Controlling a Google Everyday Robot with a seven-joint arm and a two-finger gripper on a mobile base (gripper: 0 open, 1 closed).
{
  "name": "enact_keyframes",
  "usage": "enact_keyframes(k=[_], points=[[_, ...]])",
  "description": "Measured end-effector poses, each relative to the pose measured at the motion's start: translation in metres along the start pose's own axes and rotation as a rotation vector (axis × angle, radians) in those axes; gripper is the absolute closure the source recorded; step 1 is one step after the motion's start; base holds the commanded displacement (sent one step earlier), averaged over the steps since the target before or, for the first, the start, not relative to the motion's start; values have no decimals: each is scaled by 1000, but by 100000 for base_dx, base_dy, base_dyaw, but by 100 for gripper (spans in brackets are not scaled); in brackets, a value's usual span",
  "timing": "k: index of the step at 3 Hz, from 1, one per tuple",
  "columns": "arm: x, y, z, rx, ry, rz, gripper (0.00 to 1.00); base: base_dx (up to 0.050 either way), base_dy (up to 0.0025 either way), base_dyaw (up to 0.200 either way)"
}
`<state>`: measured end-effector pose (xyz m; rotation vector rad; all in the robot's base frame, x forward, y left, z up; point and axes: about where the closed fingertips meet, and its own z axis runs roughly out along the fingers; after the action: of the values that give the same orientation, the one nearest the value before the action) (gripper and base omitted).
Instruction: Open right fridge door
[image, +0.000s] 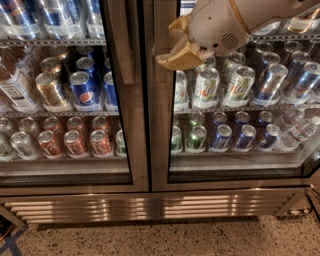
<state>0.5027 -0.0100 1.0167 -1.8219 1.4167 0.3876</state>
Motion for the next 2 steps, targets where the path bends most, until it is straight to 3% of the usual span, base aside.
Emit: enact_keyframes(k=[1,2], points=[[0,0,0,0,0,0,100,0,0,0],[0,0,2,35,49,9,100,0,0,0]])
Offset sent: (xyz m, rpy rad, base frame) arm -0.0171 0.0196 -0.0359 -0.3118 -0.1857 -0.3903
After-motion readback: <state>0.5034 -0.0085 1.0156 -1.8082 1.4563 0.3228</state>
